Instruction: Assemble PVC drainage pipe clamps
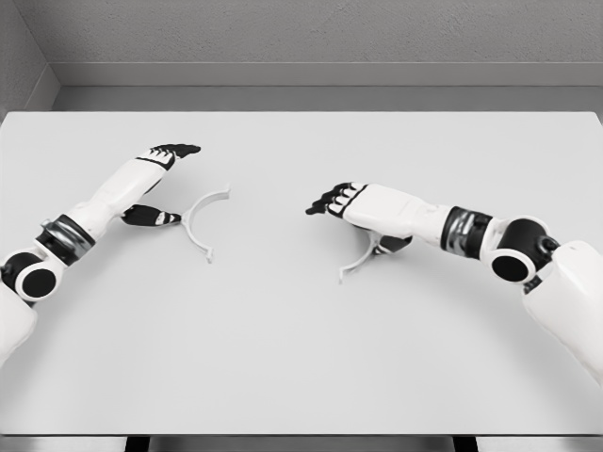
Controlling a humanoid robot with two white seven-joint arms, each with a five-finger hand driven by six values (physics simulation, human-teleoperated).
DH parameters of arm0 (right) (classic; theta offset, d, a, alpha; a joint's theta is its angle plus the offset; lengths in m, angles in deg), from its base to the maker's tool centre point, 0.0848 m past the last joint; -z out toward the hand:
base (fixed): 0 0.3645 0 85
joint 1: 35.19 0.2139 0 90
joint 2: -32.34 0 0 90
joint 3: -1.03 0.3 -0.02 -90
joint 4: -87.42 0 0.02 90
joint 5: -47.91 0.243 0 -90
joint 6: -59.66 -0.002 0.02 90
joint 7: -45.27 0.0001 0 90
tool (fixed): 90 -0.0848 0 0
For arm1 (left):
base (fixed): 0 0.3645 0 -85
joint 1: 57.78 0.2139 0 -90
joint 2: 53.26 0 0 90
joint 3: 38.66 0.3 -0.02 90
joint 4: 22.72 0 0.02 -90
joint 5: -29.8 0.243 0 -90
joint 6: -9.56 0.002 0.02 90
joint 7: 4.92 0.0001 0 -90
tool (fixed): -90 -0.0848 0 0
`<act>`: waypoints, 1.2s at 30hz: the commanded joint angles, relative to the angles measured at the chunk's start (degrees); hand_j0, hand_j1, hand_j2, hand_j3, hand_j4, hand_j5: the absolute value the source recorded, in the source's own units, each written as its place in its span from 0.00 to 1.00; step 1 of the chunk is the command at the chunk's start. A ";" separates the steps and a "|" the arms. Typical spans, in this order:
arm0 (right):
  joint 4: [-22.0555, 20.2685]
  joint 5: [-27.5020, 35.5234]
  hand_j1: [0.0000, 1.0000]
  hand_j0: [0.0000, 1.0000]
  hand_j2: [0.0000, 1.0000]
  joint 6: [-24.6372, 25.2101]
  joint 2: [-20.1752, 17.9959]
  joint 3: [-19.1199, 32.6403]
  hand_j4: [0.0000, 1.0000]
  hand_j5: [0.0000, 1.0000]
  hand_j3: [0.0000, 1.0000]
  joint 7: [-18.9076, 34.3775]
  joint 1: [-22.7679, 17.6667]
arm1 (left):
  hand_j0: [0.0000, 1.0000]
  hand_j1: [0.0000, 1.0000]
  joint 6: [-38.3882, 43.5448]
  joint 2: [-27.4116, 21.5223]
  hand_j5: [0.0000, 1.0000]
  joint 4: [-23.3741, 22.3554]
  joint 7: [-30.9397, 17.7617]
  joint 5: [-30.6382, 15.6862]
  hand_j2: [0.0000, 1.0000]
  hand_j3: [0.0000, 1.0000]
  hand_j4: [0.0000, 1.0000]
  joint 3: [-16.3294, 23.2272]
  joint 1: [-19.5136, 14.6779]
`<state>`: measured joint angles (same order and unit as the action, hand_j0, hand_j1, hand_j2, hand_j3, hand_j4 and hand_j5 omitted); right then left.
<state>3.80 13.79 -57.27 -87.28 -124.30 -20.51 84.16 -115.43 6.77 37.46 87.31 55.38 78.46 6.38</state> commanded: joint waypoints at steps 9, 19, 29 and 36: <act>1.88 -0.69 1.00 1.00 1.00 0.12 2.20 -0.71 1.00 1.00 1.00 0.04 1.14 | 1.00 1.00 -0.01 2.20 1.00 0.73 0.06 -0.35 1.00 1.00 1.00 0.04 0.44; 1.27 -0.60 1.00 1.00 1.00 0.92 2.64 -1.50 1.00 1.00 1.00 1.00 1.58 | 1.00 1.00 -0.01 3.43 1.00 2.57 -0.03 -0.35 1.00 1.00 1.00 1.89 0.97; -4.88 -0.60 1.00 1.00 1.00 1.00 -0.96 -1.41 1.00 1.00 1.00 1.09 -1.05 | 1.00 1.00 -0.01 2.64 1.00 1.87 0.06 -0.53 1.00 1.00 1.00 1.36 0.18; -4.88 -0.60 1.00 1.00 1.00 1.09 -0.44 -1.85 1.00 1.00 1.00 2.15 -1.41 | 1.00 1.00 -0.01 2.73 1.00 0.73 0.06 -0.35 1.00 1.00 1.00 1.71 -2.37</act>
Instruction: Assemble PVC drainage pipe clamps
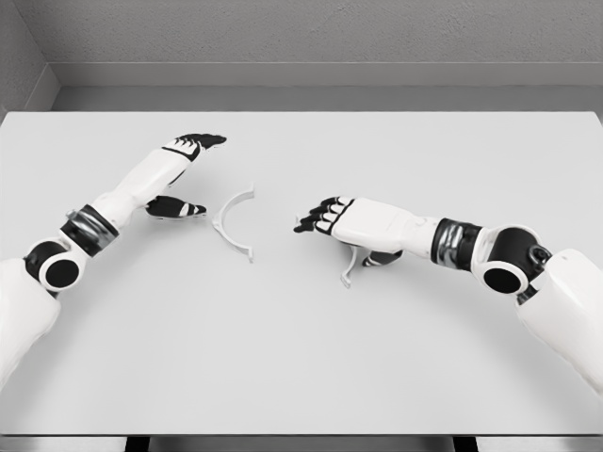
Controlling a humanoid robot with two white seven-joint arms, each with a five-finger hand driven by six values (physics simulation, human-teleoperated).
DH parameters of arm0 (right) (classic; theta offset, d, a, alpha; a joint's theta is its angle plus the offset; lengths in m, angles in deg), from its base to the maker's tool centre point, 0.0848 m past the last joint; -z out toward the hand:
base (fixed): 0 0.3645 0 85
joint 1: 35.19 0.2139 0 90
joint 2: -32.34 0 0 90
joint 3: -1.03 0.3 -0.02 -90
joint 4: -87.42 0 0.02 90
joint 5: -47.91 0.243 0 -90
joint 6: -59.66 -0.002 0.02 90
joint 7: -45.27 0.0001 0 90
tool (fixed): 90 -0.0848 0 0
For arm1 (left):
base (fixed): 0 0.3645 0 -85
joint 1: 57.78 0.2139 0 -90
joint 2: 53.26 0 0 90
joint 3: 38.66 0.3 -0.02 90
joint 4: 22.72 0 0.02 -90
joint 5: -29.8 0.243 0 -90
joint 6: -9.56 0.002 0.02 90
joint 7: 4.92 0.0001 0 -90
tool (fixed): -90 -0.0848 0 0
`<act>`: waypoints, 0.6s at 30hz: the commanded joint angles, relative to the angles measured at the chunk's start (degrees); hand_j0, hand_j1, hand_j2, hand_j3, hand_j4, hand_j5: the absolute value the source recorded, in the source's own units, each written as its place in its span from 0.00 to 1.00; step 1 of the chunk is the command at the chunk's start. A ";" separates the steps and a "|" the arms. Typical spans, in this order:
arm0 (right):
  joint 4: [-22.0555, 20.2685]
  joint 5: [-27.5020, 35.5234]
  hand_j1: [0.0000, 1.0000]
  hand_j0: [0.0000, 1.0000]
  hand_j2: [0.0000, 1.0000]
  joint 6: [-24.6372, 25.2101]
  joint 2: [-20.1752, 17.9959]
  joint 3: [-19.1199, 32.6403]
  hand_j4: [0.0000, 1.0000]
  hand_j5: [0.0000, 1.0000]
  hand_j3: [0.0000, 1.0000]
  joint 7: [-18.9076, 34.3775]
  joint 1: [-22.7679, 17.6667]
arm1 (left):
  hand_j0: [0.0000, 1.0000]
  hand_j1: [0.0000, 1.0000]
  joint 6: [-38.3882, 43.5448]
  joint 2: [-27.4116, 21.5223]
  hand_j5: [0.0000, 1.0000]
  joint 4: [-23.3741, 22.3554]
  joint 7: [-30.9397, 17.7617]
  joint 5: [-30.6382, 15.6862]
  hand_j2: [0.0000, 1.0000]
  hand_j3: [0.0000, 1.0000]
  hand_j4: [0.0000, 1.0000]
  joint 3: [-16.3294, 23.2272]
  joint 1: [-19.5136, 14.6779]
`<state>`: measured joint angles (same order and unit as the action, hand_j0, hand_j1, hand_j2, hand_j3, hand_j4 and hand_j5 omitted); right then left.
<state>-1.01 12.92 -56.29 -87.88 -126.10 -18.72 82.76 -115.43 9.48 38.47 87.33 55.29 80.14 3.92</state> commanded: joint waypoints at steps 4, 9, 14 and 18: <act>-0.16 0.19 1.00 1.00 1.00 1.16 0.42 -1.63 1.00 1.00 1.00 0.36 0.26 | 1.00 1.00 -0.01 0.72 1.00 -2.82 0.03 -0.35 1.00 1.00 1.00 -0.06 -1.93; -0.08 0.01 1.00 1.00 1.00 1.34 1.56 -2.16 1.00 1.00 1.00 0.36 0.44 | 1.00 1.00 -0.01 2.74 1.00 -5.90 0.03 -0.35 1.00 1.00 1.00 -0.06 -4.04; -0.16 0.01 1.00 1.00 1.00 1.34 2.26 -2.16 1.00 1.00 1.00 0.62 0.70 | 1.00 1.00 -0.01 3.53 1.00 -6.25 0.03 -0.26 1.00 1.00 1.00 0.12 -4.31; -0.08 -0.08 1.00 1.00 1.00 1.34 2.79 -2.16 1.00 1.00 1.00 0.62 0.88 | 1.00 1.00 -0.01 3.62 1.00 -6.34 0.03 -0.26 1.00 1.00 1.00 0.12 -4.31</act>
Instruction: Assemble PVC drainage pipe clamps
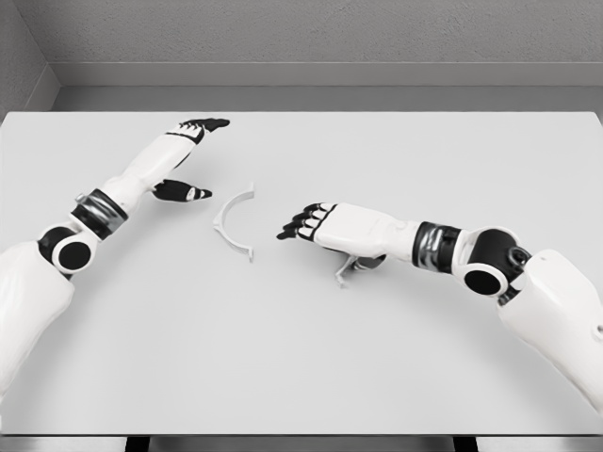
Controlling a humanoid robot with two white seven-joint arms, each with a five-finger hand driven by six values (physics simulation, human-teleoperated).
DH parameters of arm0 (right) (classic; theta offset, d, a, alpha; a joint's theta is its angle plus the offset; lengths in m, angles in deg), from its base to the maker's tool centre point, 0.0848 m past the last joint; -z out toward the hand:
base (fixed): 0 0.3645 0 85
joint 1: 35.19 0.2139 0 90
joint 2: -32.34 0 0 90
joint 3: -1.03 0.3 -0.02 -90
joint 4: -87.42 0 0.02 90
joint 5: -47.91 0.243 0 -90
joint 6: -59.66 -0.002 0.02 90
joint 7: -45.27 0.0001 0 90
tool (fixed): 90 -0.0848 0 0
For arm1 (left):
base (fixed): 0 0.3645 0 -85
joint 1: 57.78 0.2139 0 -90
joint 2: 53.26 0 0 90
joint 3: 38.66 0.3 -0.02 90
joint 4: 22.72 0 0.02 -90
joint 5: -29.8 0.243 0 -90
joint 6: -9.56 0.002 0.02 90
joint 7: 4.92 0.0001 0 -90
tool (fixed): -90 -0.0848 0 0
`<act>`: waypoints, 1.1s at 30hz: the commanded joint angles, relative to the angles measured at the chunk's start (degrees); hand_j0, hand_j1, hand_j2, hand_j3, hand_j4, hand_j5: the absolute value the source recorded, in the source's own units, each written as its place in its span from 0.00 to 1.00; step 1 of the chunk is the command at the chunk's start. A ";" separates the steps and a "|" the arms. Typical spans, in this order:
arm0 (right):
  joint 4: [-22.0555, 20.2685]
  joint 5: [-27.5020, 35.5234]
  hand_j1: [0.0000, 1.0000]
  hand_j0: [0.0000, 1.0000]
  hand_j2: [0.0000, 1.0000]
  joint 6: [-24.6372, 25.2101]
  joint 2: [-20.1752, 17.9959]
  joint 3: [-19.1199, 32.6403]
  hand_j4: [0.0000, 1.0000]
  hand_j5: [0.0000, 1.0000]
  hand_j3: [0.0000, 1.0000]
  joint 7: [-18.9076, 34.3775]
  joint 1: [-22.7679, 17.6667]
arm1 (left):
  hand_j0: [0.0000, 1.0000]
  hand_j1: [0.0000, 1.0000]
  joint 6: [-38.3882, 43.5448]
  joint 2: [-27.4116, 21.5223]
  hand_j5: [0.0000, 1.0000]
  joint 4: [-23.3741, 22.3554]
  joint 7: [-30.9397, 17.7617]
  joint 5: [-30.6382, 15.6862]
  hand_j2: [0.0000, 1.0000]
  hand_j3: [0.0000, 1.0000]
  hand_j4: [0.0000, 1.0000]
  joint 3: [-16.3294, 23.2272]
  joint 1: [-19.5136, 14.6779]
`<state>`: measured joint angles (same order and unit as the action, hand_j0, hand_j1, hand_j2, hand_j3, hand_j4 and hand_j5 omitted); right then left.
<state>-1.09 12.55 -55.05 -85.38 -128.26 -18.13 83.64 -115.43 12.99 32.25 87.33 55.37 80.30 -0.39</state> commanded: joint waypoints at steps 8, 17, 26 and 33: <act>0.35 0.21 1.00 1.00 1.00 0.89 1.88 -1.14 1.00 1.00 1.00 0.91 1.23 | 1.00 1.00 -0.01 0.11 1.00 -0.74 0.03 -0.26 1.00 1.00 1.00 0.13 -0.09; 1.76 -0.23 1.00 1.00 1.00 1.42 3.90 -2.55 1.00 1.00 1.00 0.91 2.55 | 1.00 1.00 -0.01 0.11 1.00 -1.27 0.03 -0.34 1.00 1.00 1.00 0.05 -0.18; 2.28 -1.73 1.00 1.00 1.00 2.92 6.19 -3.25 1.00 1.00 1.00 1.17 4.13 | 1.00 1.00 -0.01 0.20 1.00 -1.27 0.03 -0.34 1.00 1.00 1.00 0.13 -0.18; 3.07 -1.81 1.00 1.00 1.00 3.00 7.42 -3.43 1.00 1.00 1.00 1.26 5.01 | 1.00 1.00 -0.01 0.64 1.00 -1.62 0.03 -0.34 1.00 1.00 1.00 0.05 -0.26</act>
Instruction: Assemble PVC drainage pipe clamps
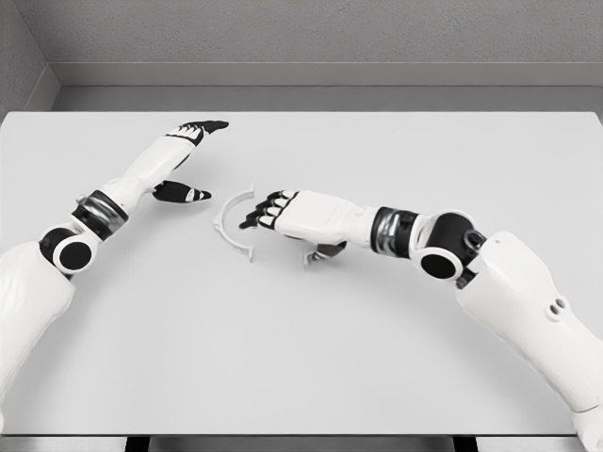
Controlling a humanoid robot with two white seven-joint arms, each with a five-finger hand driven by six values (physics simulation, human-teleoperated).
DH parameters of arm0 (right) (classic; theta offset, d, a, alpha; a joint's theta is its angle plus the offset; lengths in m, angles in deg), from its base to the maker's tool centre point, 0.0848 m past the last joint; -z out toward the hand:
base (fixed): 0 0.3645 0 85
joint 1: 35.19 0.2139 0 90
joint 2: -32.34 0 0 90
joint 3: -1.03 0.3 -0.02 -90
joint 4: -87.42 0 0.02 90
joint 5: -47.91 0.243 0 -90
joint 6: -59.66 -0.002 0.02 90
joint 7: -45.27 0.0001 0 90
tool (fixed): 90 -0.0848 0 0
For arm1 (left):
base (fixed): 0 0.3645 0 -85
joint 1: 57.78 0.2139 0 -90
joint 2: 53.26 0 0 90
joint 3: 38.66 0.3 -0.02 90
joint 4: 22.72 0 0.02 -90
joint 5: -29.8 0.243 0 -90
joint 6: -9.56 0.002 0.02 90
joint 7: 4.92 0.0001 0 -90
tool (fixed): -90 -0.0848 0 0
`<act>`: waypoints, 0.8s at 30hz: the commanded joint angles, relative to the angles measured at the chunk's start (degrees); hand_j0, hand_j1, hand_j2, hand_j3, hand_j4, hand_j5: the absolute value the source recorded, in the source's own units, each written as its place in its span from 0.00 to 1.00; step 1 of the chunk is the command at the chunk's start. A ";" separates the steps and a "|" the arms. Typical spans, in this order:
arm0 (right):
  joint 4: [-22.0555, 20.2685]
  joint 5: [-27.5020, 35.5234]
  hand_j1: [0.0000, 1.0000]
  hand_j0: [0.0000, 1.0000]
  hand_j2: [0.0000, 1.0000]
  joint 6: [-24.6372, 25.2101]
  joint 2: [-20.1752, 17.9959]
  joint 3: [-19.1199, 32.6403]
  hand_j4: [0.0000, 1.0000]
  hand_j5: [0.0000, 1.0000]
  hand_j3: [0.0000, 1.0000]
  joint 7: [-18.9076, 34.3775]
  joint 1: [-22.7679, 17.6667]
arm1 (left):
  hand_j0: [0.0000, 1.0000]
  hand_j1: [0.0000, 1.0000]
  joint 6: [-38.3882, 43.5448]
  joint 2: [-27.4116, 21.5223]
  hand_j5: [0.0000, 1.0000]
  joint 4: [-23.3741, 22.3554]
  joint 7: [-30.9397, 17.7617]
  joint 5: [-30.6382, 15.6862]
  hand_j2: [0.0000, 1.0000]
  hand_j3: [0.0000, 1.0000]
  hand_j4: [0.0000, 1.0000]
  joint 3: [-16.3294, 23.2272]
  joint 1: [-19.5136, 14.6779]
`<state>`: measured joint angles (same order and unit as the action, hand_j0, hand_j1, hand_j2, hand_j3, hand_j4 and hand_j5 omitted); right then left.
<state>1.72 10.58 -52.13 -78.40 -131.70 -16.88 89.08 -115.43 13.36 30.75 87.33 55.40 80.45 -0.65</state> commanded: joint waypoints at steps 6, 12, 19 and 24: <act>1.50 0.16 1.00 1.00 1.00 0.17 1.49 -1.13 1.00 1.00 1.00 -0.08 0.62 | 1.00 1.00 -0.01 0.79 1.00 -0.81 0.03 -0.28 1.00 1.00 1.00 -0.02 0.00; -1.49 0.42 1.00 1.00 1.00 0.08 -2.72 -0.34 1.00 1.00 1.00 -0.17 0.09 | 1.00 1.00 -0.01 1.14 1.00 -1.69 -0.05 -0.37 1.00 1.00 1.00 -0.02 0.00; -12.48 2.00 1.00 1.00 1.00 -0.09 -15.73 10.47 1.00 1.00 1.00 -0.17 -4.92 | 1.00 1.00 -0.01 1.76 1.00 -1.96 0.03 -0.28 1.00 1.00 1.00 -0.02 0.00; -13.71 11.67 1.00 1.00 1.00 -3.34 -25.14 19.08 1.00 1.00 1.00 -0.26 -8.34 | 1.00 1.00 -0.01 2.64 1.00 -1.87 -0.05 -0.28 1.00 1.00 1.00 -0.02 0.09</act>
<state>-10.97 19.21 -54.34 -100.16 -115.99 -17.08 78.81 -115.43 15.62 28.83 87.32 55.49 80.49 -0.56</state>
